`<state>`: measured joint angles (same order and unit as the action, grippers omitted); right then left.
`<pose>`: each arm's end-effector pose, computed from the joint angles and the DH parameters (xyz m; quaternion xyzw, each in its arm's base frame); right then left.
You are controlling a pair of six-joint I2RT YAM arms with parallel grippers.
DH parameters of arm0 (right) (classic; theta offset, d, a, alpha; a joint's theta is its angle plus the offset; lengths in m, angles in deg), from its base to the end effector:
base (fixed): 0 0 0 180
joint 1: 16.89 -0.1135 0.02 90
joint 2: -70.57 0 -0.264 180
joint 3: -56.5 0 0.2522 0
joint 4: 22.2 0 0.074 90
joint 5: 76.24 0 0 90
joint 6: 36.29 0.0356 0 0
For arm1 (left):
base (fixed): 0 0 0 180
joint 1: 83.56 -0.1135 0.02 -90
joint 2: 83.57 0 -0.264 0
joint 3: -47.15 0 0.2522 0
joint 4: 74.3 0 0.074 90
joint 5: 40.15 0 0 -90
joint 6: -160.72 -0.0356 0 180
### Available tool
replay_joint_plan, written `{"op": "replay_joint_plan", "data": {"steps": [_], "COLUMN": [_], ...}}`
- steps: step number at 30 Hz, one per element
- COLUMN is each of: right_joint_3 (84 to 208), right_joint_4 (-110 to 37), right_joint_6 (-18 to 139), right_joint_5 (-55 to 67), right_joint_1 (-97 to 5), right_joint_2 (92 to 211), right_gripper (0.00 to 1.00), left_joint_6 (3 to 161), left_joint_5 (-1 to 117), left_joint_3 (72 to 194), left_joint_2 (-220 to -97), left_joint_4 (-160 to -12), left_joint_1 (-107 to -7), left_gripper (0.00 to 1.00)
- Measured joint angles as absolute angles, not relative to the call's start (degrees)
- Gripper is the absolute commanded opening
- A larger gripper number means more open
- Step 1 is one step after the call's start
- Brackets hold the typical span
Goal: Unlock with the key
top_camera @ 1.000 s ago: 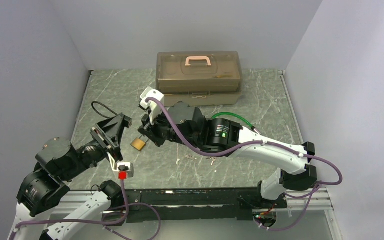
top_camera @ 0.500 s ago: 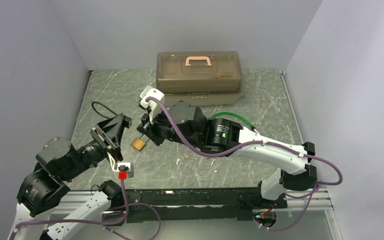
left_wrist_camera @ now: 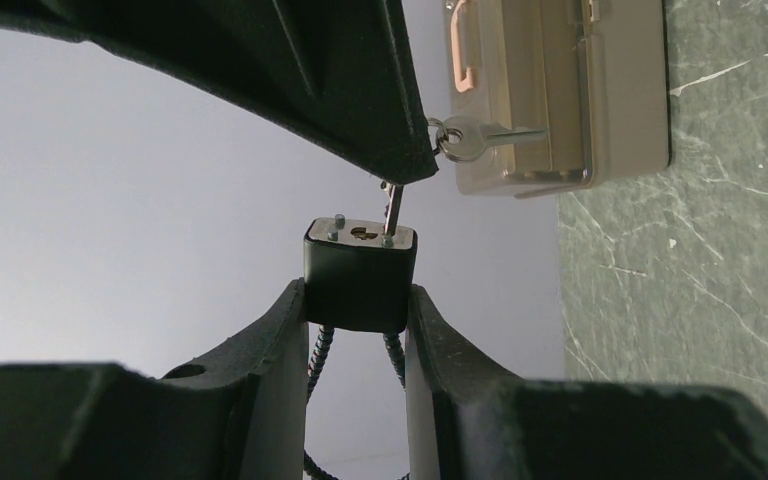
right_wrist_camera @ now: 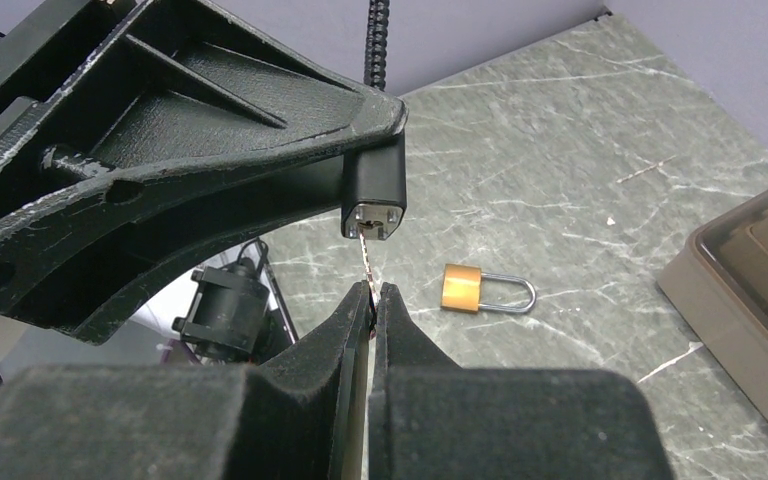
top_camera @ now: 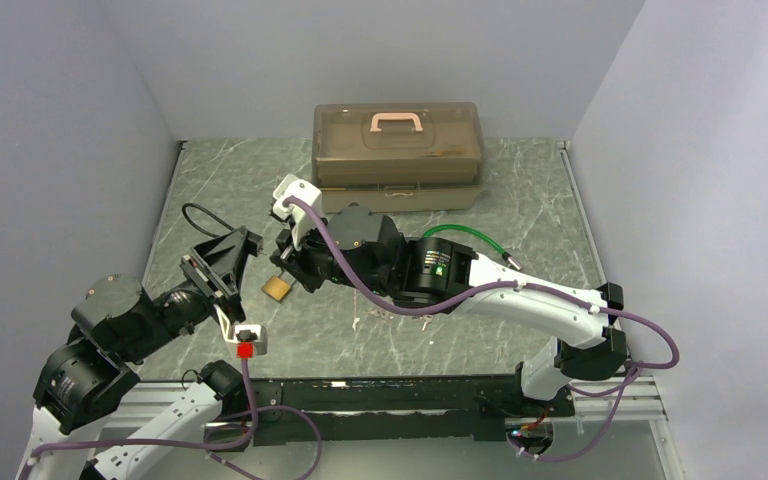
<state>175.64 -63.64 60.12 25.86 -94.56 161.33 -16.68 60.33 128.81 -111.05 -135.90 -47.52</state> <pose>0.0823 0.3417 0.4728 -0.4003 0.6710 0.3530 0.5147 0.0297 -0.0296 0.4257 0.6875 0.3014 0.2229 0.6219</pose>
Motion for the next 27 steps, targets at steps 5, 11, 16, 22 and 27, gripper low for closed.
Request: {"op": "replay_joint_plan", "data": {"steps": [5,11,16,22,27], "right_joint_3": [175.64,175.64,175.64,175.62,175.62], "right_joint_4": [-63.16,-62.86,-62.81,-62.79,-62.68], "right_joint_6": [59.93,59.64,59.47,59.42,59.42], "right_joint_5": [26.75,27.24,27.24,27.24,27.24], "right_joint_1": [-94.56,-94.56,-94.56,-94.56,-94.56], "right_joint_2": [161.33,161.33,161.33,161.33,161.31], "right_gripper": [0.00,0.00,0.00,0.00,0.00], "left_joint_6": [-16.68,-16.70,-16.72,-16.96,-17.13], "left_joint_5": [60.31,60.23,60.23,60.23,60.20], "left_joint_3": [129.21,129.27,129.27,129.27,129.27], "left_joint_2": [-111.05,-111.05,-111.05,-111.05,-111.05], "left_joint_4": [-135.94,-135.92,-135.94,-136.03,-136.29], "left_joint_1": [-47.61,-47.63,-47.72,-47.74,-47.74], "left_gripper": [0.00,0.00,0.00,0.00,0.00]}}
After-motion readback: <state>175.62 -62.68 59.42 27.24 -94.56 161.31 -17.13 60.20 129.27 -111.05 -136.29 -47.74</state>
